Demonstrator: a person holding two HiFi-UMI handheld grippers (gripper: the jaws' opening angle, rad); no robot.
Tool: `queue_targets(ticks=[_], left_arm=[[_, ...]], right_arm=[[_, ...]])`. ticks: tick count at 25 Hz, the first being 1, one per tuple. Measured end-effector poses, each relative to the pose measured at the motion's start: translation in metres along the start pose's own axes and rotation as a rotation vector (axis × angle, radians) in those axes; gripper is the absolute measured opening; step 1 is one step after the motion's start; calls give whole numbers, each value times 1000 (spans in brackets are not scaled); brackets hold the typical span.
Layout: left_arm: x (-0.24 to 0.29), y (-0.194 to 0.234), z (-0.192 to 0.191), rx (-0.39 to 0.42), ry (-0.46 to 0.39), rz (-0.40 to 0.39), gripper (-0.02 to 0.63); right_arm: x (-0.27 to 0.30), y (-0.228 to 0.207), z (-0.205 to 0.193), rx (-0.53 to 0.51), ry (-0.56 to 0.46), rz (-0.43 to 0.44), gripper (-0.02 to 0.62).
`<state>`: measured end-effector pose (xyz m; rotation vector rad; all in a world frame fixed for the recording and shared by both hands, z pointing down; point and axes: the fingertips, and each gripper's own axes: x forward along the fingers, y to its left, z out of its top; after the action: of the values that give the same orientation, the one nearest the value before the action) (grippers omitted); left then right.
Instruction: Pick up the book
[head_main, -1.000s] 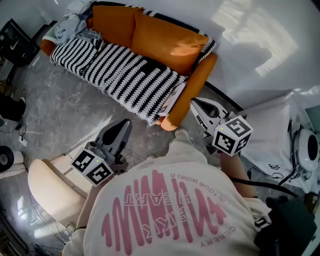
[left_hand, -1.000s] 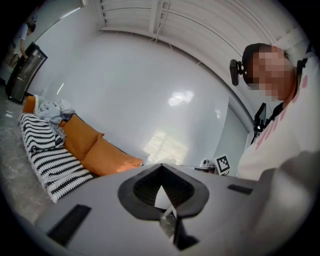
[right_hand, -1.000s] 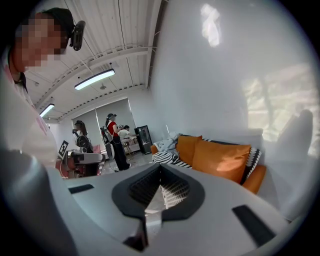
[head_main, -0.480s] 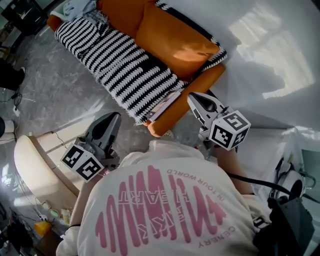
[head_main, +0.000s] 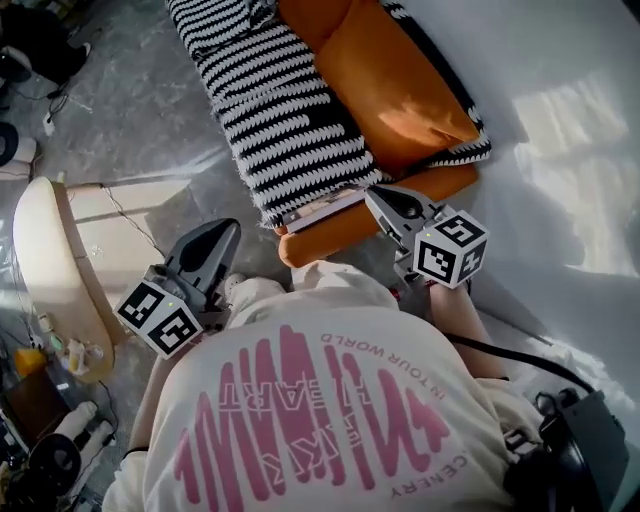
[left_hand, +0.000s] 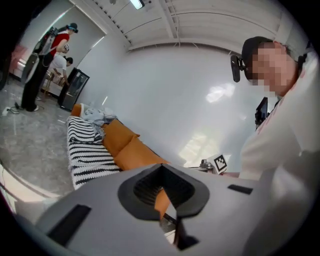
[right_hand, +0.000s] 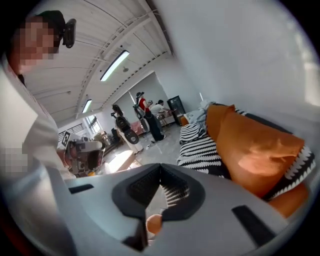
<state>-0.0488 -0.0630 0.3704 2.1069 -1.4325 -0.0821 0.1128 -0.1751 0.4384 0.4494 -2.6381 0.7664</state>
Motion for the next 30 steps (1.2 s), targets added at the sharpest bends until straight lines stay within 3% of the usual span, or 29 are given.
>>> queue_targets(ticks=[4,7,11,15,18,23,27,30], left_arm=[[-29,7,0,-32,-25,125,6],[-48,14,-2,-52,-36,206,6],[-65,22,-8,-100,-62,329,6],[-77,20,-13,-118,-60,397,6],[-84,17,-15,-114,-52,415,6],[-88,16,-15,-151,-66,454,6],[-75,29,-9,-166,-55,488,6],[-83,16,-3,-173,-54,526,6]], right_arm=[[26,11,-3,-134,50,147,11],[48,11,-17,-167,122,237,11],[76,7,-45,-216,276,364,12],[88,16,-85,-414,472,454,25],[93,19,-115,-530,614,481,124],[103,-6,-154,-682,798,442,205],[121,-41,-179,-797,961,433,218],[111,-42,-192,-902,1040,460,218]])
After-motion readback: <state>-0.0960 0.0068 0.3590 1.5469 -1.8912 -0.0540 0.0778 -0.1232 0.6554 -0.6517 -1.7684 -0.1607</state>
